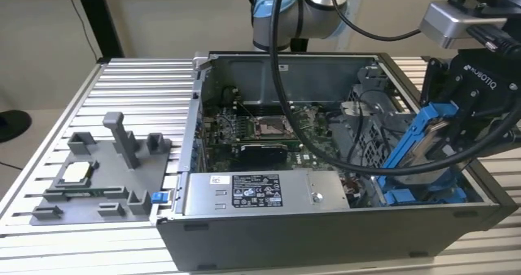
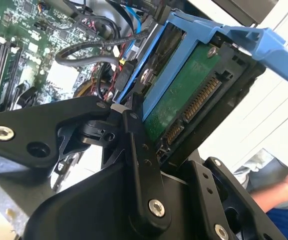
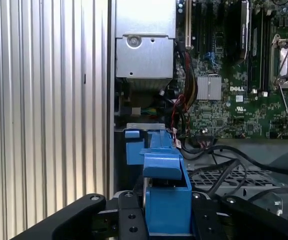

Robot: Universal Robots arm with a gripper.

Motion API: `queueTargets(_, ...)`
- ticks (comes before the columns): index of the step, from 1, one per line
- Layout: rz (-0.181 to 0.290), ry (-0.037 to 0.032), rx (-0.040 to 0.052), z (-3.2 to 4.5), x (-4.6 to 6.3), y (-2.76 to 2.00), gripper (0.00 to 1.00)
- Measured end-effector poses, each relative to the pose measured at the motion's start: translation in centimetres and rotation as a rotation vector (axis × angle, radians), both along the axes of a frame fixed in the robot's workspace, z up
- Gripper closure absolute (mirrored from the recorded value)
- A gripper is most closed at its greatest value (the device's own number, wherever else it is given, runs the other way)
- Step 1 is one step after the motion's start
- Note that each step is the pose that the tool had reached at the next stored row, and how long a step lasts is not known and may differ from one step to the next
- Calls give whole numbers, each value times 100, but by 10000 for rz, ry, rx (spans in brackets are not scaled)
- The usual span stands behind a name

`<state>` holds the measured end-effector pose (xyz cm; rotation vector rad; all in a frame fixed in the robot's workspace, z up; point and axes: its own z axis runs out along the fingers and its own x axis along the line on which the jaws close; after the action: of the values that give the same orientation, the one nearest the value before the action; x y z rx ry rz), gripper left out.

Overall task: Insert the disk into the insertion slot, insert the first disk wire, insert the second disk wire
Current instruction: 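Insert the disk into the insertion slot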

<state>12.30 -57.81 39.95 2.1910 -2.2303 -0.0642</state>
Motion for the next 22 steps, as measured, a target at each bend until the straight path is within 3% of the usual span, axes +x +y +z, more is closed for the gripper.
queueTargets(16, -1, 0, 64, -280, 16, 0, 100)
queueTargets(22, 0, 0, 64, -291, 17, 0, 100)
